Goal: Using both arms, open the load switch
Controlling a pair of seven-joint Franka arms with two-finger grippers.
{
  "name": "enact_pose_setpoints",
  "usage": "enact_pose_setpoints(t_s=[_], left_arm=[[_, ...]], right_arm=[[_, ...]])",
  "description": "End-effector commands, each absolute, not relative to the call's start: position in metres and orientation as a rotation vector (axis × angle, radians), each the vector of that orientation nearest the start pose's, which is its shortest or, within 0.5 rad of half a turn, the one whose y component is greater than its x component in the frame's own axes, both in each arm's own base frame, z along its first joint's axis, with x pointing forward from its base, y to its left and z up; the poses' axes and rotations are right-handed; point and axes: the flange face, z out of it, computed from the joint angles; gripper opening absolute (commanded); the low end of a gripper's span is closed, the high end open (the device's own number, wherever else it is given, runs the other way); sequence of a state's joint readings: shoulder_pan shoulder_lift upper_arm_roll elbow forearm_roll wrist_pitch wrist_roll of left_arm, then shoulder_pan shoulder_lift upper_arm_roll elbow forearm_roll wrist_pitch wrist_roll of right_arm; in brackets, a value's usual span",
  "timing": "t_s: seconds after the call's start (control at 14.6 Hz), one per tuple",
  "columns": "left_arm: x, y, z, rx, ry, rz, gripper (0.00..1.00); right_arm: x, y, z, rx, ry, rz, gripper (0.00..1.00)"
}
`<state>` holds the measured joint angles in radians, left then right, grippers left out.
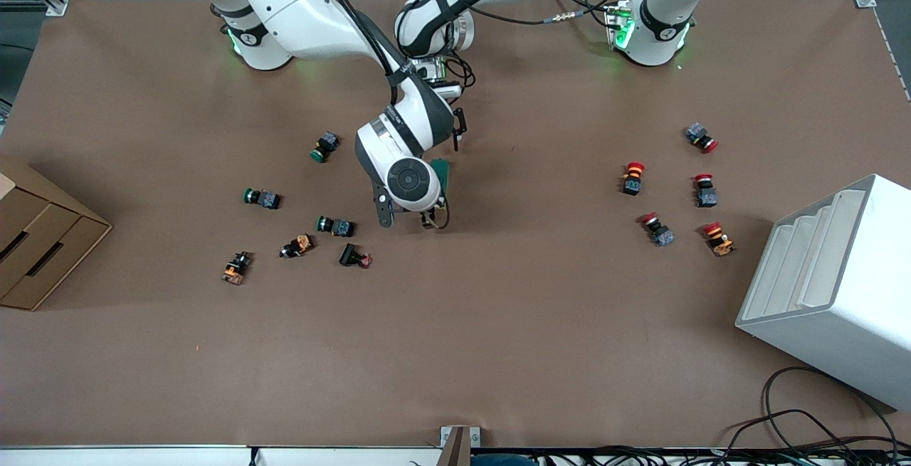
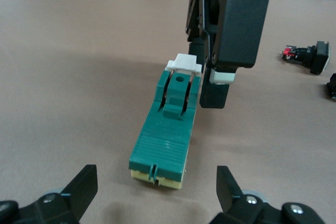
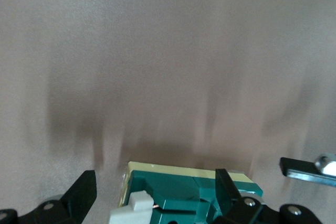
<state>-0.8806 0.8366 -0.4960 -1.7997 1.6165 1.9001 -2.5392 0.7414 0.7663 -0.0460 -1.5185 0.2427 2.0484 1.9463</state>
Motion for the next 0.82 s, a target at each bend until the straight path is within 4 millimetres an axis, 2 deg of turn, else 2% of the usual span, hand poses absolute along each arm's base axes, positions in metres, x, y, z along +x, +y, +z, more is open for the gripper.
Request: enact_pose_setpoints(t_s=[0.0,0.41,0.55,0.75], left_arm=[[0.204,-0.584,0.104,-2.748,-0.184,-1.511,1.0],[0.204,-0.581,0.089,-2.727,-0.136,-1.537,1.0],[0.198,-0.581,0.085,-2.724,-0.119,-1.539,1.0],[0.192,-0.579,0.069,-2.711,-0.066,-1.55,1.0]], right_arm=[[0.508,0.462,0.197,-2.538,2.109,0.391,1.0],[0.498,0.472,0.205,-2.574,2.097,0.431,1.0],[0.497,0.474,0.213,-2.604,2.1,0.458,1.0],[0.499,0.473,0.228,-2.637,2.108,0.499,1.0]])
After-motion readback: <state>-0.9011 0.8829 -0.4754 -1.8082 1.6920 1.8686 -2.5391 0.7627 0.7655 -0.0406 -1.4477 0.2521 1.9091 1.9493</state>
